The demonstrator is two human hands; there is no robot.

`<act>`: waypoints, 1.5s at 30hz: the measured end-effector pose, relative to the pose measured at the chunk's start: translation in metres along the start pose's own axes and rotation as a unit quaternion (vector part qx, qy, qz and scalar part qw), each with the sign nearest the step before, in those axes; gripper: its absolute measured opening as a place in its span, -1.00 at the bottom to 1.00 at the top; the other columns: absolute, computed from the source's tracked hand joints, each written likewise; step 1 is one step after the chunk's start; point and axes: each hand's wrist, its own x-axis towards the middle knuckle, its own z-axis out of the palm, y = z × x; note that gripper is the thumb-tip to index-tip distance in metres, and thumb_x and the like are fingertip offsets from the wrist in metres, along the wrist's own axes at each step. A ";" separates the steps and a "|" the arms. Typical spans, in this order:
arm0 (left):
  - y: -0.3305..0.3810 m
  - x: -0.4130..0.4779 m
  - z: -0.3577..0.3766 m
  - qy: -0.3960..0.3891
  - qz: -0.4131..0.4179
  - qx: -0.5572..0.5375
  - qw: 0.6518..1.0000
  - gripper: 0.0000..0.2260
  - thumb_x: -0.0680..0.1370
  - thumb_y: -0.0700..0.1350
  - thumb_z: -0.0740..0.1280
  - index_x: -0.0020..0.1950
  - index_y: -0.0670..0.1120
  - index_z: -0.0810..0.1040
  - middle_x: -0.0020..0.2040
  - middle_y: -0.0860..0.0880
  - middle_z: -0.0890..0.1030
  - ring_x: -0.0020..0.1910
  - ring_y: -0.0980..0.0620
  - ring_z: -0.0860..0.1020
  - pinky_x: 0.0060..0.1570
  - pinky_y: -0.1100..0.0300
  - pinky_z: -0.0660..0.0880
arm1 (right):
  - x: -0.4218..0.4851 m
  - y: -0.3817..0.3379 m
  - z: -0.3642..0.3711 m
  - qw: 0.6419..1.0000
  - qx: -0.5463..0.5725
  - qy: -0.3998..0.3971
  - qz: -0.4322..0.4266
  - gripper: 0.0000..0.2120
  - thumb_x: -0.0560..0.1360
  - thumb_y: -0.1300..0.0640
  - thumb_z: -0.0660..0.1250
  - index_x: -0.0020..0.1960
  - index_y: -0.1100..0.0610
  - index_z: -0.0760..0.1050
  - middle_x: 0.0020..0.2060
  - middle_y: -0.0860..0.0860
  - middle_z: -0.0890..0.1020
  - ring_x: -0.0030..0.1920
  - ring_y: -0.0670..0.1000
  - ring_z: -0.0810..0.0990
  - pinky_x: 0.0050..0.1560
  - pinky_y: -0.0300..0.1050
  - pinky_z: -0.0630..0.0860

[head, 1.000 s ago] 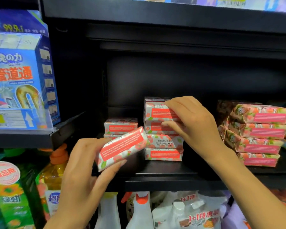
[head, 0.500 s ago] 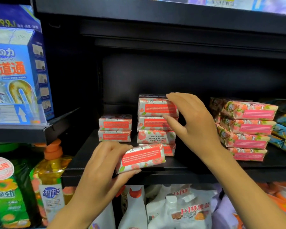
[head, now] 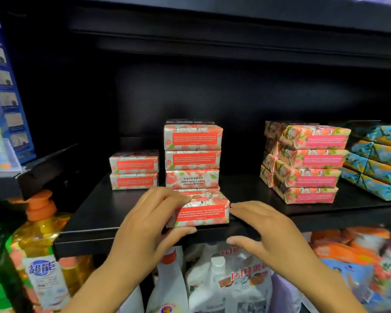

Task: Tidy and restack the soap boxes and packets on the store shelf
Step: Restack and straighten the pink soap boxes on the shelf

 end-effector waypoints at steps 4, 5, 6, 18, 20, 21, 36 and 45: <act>0.001 0.000 -0.002 -0.018 0.004 0.017 1.000 -0.53 0.49 0.19 0.19 0.15 -0.12 0.60 0.07 0.00 0.56 0.11 0.16 0.42 0.06 0.39 0.44 | -0.001 0.000 0.004 1.000 0.009 0.016 0.005 -0.42 0.44 -0.23 0.28 0.40 -0.08 0.31 0.35 -0.24 0.35 0.37 -0.26 0.21 0.21 -0.57 -0.02; 0.002 0.000 -0.002 -0.017 0.006 0.020 1.000 -0.55 0.50 0.17 0.19 0.14 -0.13 0.61 0.07 -0.01 0.57 0.11 0.15 0.42 0.08 0.39 0.43 | -0.002 0.000 0.004 1.000 0.009 0.017 0.006 -0.43 0.44 -0.22 0.29 0.40 -0.08 0.31 0.35 -0.24 0.35 0.37 -0.25 0.22 0.22 -0.56 -0.01; 0.003 0.000 -0.002 -0.013 0.005 0.018 1.000 -0.56 0.50 0.15 0.19 0.14 -0.14 0.62 0.06 -0.02 0.58 0.10 0.15 0.42 0.09 0.37 0.43 | -0.002 -0.001 0.004 1.000 0.010 0.019 0.007 -0.43 0.44 -0.21 0.29 0.40 -0.08 0.31 0.35 -0.24 0.35 0.37 -0.25 0.22 0.23 -0.54 0.01; 0.011 0.003 0.004 0.031 -0.069 -0.040 0.996 -0.62 0.43 0.12 0.35 0.07 -0.13 0.66 0.02 0.07 0.56 0.06 0.19 0.46 -0.03 0.32 0.51 | -0.003 -0.003 0.004 0.999 0.019 0.038 0.014 -0.45 0.43 -0.15 0.35 0.38 -0.04 0.36 0.33 -0.21 0.40 0.36 -0.21 0.28 0.18 -0.57 -0.01; 0.011 0.005 0.005 0.026 -0.075 -0.034 0.996 -0.65 0.42 0.08 0.40 0.07 -0.14 0.66 0.02 0.04 0.58 0.05 0.18 0.45 -0.01 0.35 0.47 | -0.002 -0.003 0.003 0.999 0.018 0.035 0.014 -0.45 0.44 -0.16 0.34 0.38 -0.06 0.35 0.34 -0.22 0.39 0.36 -0.23 0.26 0.17 -0.60 -0.04; 0.011 0.006 0.006 0.023 -0.077 -0.029 0.996 -0.65 0.43 0.07 0.42 0.07 -0.14 0.66 0.01 0.02 0.60 0.05 0.17 0.46 0.00 0.36 0.43 | -0.002 -0.003 0.003 0.999 0.018 0.033 0.015 -0.45 0.44 -0.16 0.34 0.38 -0.06 0.35 0.34 -0.22 0.39 0.36 -0.23 0.26 0.16 -0.62 -0.06; 0.006 0.017 0.012 0.005 -0.122 -0.004 0.992 -0.70 0.37 -0.09 0.52 0.07 -0.13 0.66 0.00 0.02 0.62 0.02 0.01 0.56 0.01 0.16 0.49 | -0.002 -0.005 0.003 0.998 0.038 0.043 0.039 -0.48 0.39 -0.10 0.42 0.31 -0.04 0.45 0.27 -0.20 0.47 0.29 -0.23 0.34 0.11 -0.66 0.02; -0.017 -0.019 -0.026 0.003 -0.161 0.065 0.985 -0.56 0.42 0.27 0.31 0.01 -0.07 0.66 -0.02 0.07 0.62 0.00 0.07 0.56 -0.06 0.19 0.48 | 0.001 -0.024 -0.019 0.983 0.104 0.151 0.015 -0.72 0.39 -0.09 0.42 -0.07 0.11 0.67 -0.12 -0.12 0.65 -0.05 -0.11 0.60 0.00 -0.28 0.47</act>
